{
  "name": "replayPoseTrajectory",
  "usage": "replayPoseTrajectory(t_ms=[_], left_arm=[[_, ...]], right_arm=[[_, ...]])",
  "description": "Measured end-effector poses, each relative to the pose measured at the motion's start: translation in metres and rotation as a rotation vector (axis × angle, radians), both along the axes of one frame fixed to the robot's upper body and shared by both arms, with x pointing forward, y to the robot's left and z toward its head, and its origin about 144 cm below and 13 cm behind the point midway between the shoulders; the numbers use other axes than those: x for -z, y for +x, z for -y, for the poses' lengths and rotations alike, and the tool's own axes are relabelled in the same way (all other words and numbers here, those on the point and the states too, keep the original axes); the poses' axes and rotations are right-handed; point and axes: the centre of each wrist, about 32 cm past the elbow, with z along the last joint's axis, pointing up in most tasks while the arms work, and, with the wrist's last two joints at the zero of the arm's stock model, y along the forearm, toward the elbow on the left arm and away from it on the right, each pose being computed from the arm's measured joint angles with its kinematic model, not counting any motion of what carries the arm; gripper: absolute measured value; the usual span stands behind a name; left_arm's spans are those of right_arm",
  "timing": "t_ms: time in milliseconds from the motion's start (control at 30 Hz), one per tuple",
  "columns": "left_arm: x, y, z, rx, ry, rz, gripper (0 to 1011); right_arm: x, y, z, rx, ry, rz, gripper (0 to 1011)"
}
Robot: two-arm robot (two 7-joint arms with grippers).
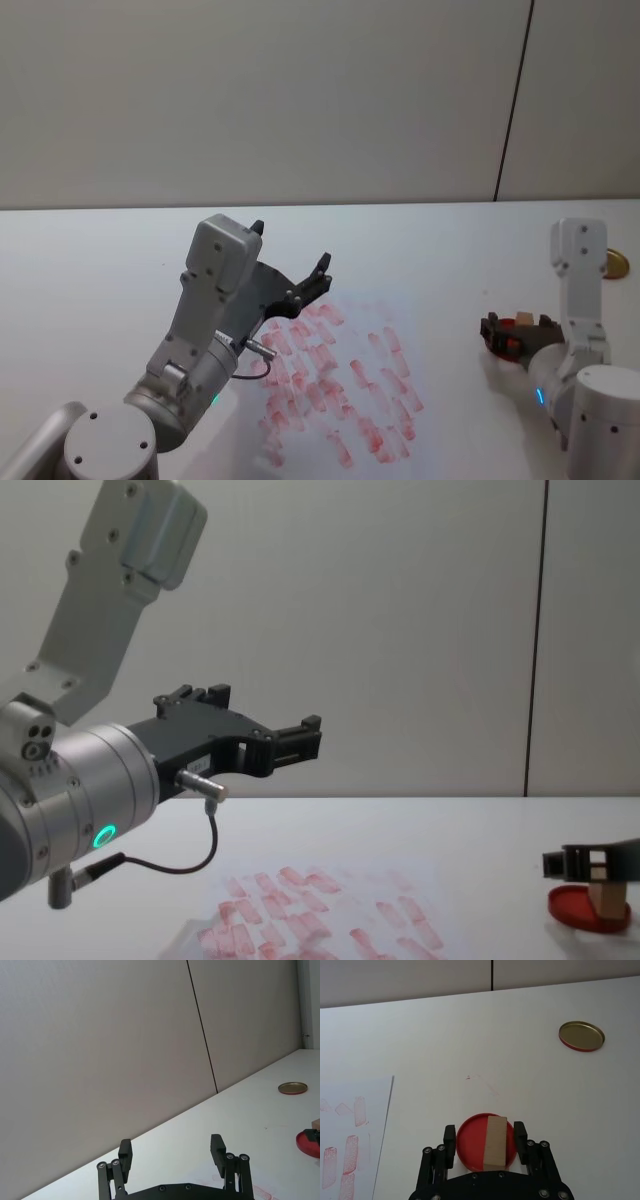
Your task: Use the one hand to pick up the stamp and affix it onto the A4 paper.
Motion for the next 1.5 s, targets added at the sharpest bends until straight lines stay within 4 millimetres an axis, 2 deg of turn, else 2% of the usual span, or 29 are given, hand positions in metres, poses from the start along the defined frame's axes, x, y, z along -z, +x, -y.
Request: replayPoseTrajectory(t_ms=[100,133,200,233,267,400,433,533,1167,1500], left_arm=[[0.000,0.000,0.000,0.000,0.000,0.000,993],[0.000,0.000,0.000,0.000,0.000,0.000,993],[0.000,0.000,0.000,0.000,0.000,0.000,993],[0.000,0.000,0.000,0.000,0.000,0.000,993],[0.000,0.000,0.000,0.000,0.000,0.000,993],[0.000,0.000,0.000,0.000,0.000,0.000,993],[0.000,0.000,0.000,0.000,0.000,0.000,993],[0.000,0.000,0.000,0.000,0.000,0.000,993],[0.000,0.000,0.000,0.000,0.000,0.000,993],[0.000,0.000,0.000,0.000,0.000,0.000,993]], right_arm=[[0.000,0.001,0.000,0.000,-0.001,-0.004,675],[0.000,0.002,0.000,0.000,-0.001,-0.005,617],[0.000,0.002,0.000,0.001,-0.002,-0.009,550],[0.000,0.003,0.000,0.002,-0.002,-0.010,550],[0.000,0.003,0.000,0.002,-0.002,-0.011,490],[0.000,0.004,0.000,0.005,-0.003,-0.019,368],[0.001,0.005,0.000,0.006,-0.003,-0.021,306],[0.001,0.006,0.001,0.008,-0.002,-0.030,234],[0.001,0.009,0.004,0.021,0.013,-0.028,218],[-0.010,0.010,0.005,-0.023,0.014,0.052,218]])
